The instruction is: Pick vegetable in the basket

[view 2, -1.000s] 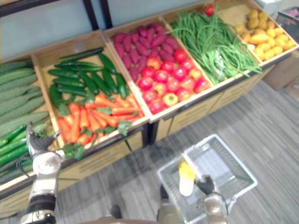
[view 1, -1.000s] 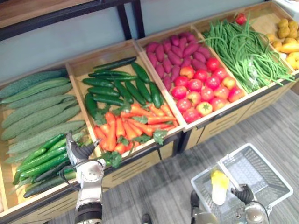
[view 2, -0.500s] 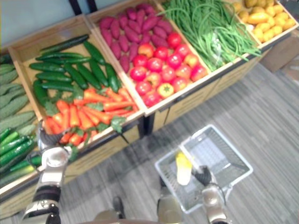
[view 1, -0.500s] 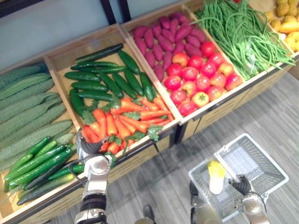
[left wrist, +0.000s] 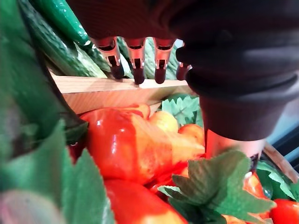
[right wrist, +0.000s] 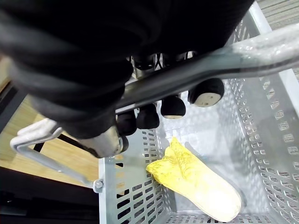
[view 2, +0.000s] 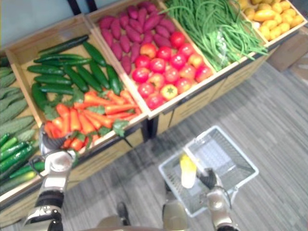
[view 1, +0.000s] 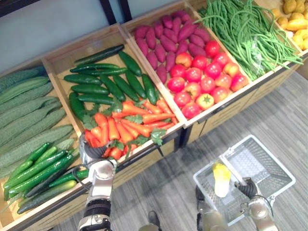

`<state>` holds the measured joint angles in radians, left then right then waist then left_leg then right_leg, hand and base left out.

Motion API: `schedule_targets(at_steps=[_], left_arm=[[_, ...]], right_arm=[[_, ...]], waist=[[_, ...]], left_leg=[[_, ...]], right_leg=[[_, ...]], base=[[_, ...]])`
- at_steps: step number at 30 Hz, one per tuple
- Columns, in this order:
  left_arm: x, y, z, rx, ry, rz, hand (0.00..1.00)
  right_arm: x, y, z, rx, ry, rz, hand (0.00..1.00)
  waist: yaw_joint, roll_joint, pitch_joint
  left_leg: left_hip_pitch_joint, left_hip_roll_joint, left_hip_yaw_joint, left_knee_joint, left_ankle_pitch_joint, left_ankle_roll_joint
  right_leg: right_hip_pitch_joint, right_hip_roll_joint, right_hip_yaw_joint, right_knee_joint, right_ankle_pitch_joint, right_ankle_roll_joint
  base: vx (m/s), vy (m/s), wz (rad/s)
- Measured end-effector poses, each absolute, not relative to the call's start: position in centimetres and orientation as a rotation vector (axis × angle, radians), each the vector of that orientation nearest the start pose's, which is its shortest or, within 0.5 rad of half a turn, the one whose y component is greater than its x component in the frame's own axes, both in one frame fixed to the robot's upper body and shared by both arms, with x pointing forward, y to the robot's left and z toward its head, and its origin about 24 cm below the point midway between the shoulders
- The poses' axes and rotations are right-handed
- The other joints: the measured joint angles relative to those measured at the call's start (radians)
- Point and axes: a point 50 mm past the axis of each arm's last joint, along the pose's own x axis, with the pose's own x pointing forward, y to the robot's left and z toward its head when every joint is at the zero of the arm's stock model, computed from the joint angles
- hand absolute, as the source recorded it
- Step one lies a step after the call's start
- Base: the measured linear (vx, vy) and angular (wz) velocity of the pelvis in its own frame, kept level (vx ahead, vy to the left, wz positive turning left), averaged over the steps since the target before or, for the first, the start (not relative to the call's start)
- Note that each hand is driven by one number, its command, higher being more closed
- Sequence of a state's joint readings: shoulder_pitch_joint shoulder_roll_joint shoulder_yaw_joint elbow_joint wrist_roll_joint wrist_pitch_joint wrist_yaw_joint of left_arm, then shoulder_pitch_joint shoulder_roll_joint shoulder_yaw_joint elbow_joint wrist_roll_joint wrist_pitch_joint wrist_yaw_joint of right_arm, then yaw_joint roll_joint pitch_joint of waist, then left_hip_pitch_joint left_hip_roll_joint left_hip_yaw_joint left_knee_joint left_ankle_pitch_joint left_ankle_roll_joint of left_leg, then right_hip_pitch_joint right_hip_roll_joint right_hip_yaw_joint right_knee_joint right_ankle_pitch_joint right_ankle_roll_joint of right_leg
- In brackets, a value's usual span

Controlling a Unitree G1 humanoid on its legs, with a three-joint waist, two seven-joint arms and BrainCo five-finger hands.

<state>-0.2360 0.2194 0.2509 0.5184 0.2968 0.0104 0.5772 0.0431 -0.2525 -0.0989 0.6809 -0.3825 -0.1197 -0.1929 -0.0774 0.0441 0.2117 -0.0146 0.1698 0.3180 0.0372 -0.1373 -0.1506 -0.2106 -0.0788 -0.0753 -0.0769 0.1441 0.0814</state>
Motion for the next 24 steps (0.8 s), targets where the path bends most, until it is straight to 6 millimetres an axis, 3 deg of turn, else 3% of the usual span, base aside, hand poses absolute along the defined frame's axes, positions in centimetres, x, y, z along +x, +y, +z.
schedule_targets(at_steps=[12, 24], left_arm=[[27.2, 23.9, 1.9, 0.462, 0.107, 0.653, 0.00], [26.5, 24.1, 1.2, 0.470, 0.134, 0.654, 0.00]], right_arm=[[18.7, -25.3, -8.2, -0.624, 0.563, -0.202, 1.00], [18.6, -25.0, -8.3, -0.614, 0.563, -0.202, 1.00]], waist=[[-0.002, 0.000, 0.000], [-0.001, 0.000, 0.000]], left_leg=[[0.006, 0.003, 0.004, 0.001, -0.002, 0.000], [0.020, 0.010, 0.025, 0.003, -0.009, -0.006]], right_leg=[[0.001, 0.002, 0.005, 0.006, 0.000, 0.000], [0.003, 0.008, 0.023, 0.009, 0.000, 0.000]], base=[[-0.01, -0.023, -0.01], [-0.01, -0.021, -0.05]])
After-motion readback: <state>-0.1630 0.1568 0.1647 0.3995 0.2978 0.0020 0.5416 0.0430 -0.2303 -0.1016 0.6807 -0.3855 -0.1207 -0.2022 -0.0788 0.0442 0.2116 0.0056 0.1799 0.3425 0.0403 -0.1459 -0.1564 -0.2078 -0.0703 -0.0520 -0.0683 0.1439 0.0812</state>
